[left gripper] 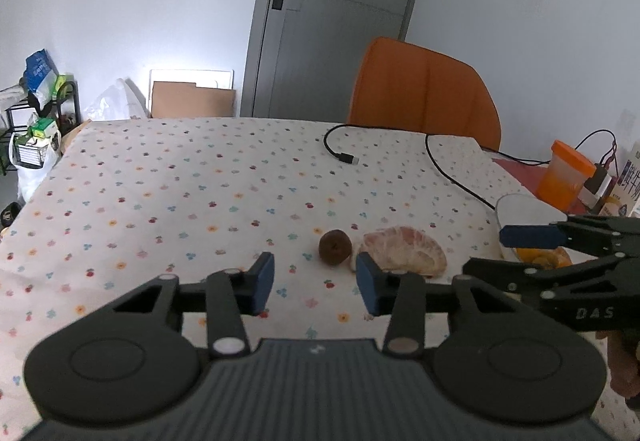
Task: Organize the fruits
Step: 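Move both open tools back toward the last pomelo segment and brown fruit, then grasp the pomelo segment with the right tool while the left tool grasps the brown fruit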
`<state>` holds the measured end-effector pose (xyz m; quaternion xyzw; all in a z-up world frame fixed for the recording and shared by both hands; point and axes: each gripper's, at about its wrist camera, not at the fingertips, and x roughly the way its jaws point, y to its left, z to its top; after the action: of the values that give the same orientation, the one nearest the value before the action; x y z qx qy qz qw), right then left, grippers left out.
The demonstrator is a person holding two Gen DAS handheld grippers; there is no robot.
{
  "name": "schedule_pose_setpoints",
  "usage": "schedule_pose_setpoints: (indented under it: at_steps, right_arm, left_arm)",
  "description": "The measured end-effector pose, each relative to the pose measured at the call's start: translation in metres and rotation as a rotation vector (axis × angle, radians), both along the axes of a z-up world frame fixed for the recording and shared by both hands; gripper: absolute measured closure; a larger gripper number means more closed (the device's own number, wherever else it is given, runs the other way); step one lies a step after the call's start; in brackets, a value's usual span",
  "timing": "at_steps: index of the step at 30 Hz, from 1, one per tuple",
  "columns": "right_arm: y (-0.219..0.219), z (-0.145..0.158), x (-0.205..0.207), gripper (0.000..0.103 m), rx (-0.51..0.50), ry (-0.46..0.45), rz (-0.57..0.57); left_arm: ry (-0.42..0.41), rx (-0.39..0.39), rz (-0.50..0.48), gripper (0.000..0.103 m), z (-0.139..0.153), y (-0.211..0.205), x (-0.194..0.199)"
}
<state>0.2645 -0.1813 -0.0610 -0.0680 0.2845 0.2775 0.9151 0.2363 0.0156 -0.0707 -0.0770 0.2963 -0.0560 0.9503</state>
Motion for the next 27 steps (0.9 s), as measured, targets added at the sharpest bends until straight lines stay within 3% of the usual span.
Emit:
schedule_pose_setpoints:
  at_steps: [7, 18, 25, 27]
  right_arm:
    - [0.007, -0.010, 0.019, 0.042, -0.016, 0.025, 0.011]
    - [0.018, -0.017, 0.035, 0.043, -0.054, 0.038, 0.037]
    - [0.022, -0.018, 0.041, 0.050, -0.074, 0.050, 0.076]
    - [0.024, -0.019, 0.043, 0.054, -0.082, 0.060, 0.084]
  left_arm:
    - [0.027, -0.010, -0.007, 0.071, -0.011, -0.002, 0.017]
    - [0.055, -0.016, -0.021, 0.072, -0.020, -0.008, 0.039]
    - [0.053, -0.027, -0.005, 0.072, -0.024, -0.011, 0.051]
    - [0.053, -0.039, 0.001, 0.079, -0.025, -0.010, 0.051]
